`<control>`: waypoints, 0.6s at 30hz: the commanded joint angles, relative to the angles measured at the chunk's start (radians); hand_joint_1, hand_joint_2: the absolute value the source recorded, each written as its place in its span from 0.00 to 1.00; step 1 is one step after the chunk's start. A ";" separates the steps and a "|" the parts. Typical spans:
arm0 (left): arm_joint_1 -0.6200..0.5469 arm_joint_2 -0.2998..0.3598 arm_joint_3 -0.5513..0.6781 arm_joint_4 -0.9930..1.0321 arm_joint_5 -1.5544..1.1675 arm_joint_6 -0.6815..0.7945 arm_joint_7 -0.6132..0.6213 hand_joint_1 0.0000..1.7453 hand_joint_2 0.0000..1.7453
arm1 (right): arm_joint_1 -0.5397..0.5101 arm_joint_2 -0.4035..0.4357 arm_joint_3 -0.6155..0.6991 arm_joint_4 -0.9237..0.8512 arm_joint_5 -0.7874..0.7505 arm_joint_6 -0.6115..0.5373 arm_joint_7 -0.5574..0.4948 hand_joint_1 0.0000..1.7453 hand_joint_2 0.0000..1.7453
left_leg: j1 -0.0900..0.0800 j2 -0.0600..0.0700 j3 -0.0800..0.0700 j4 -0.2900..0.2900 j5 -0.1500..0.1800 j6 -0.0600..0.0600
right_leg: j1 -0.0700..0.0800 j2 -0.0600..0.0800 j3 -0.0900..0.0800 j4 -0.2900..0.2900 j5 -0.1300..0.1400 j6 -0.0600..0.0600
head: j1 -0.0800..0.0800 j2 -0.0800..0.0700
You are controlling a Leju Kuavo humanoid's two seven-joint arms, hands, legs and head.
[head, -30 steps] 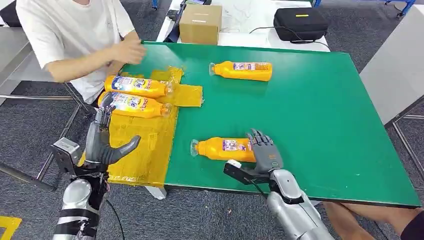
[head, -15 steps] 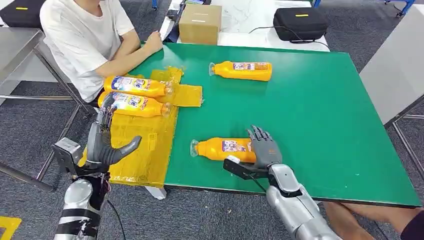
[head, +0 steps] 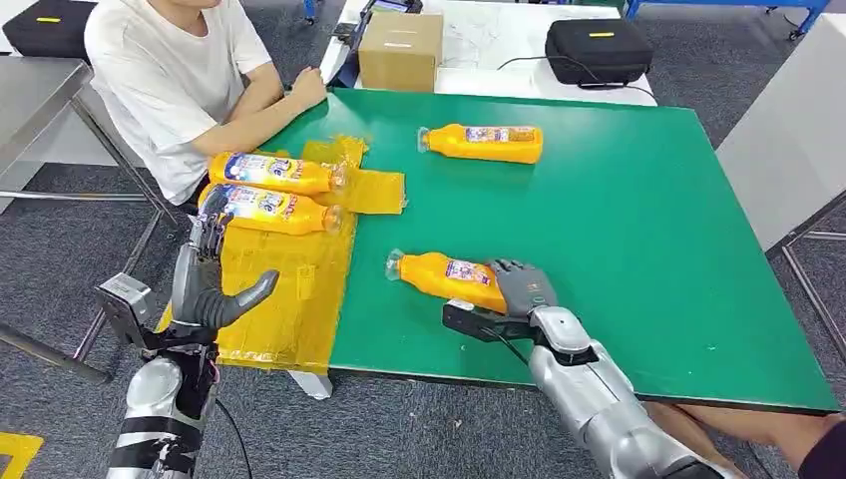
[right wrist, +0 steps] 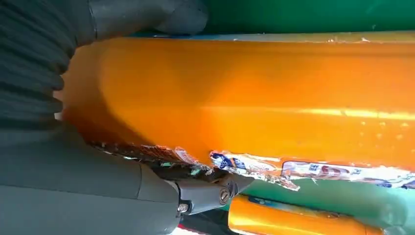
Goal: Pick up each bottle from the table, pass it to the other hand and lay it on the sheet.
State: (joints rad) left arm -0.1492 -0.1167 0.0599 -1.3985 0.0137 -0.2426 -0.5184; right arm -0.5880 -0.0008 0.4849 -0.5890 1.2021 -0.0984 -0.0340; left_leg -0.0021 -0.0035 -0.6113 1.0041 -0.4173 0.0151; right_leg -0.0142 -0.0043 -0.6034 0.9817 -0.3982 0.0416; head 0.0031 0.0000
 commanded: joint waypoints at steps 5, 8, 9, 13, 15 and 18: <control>-0.032 0.009 0.027 0.076 0.003 0.000 0.002 0.00 1.00 | -0.037 0.011 0.054 0.176 -0.010 0.053 0.025 1.00 1.00 | 0.002 -0.002 0.006 -0.002 -0.001 -0.002 | 0.002 -0.002 0.006 -0.002 -0.001 -0.002 | 0.000 0.000; -0.030 0.011 0.023 0.076 0.004 -0.004 0.002 0.00 1.00 | -0.019 0.014 0.044 0.160 -0.042 0.018 -0.038 1.00 1.00 | 0.002 -0.002 0.006 -0.002 0.000 -0.001 | 0.002 -0.002 0.006 -0.002 -0.001 -0.002 | 0.000 0.000; -0.030 0.011 0.023 0.076 0.004 -0.004 0.002 0.00 1.00 | -0.017 0.016 0.045 0.160 -0.042 0.017 -0.038 1.00 1.00 | 0.001 -0.002 0.005 -0.002 0.000 -0.001 | 0.001 -0.002 0.006 -0.002 -0.001 -0.001 | 0.000 0.000; -0.028 0.013 0.010 0.084 0.035 -0.028 0.019 0.00 1.00 | 0.048 0.029 -0.063 0.063 -0.227 -0.035 -0.236 1.00 1.00 | 0.001 -0.002 0.005 -0.002 -0.001 -0.001 | 0.001 -0.002 0.006 -0.002 -0.001 -0.001 | 0.000 0.000; -0.022 0.009 -0.005 0.088 0.076 -0.042 0.040 0.00 1.00 | 0.107 0.039 -0.110 -0.040 -0.346 -0.042 -0.314 1.00 1.00 | 0.002 -0.003 0.007 -0.003 0.000 -0.001 | 0.002 -0.003 0.008 -0.003 -0.001 -0.002 | 0.000 0.000; -0.008 -0.003 -0.039 0.099 0.108 -0.043 0.060 0.00 1.00 | 0.199 0.063 -0.158 -0.255 -0.499 -0.054 -0.386 1.00 1.00 | 0.002 0.000 0.006 -0.002 -0.001 -0.002 | 0.002 0.000 0.007 -0.002 -0.001 -0.002 | 0.000 0.000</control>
State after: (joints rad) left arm -0.1470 -0.1164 0.0679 -1.3809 0.0771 -0.2785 -0.4890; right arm -0.5762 0.0179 0.4573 -0.5708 0.8935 -0.1431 -0.3187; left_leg -0.0018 -0.0029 -0.6082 1.0041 -0.4180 0.0150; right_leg -0.0139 -0.0040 -0.6006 0.9815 -0.3982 0.0417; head 0.0034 0.0000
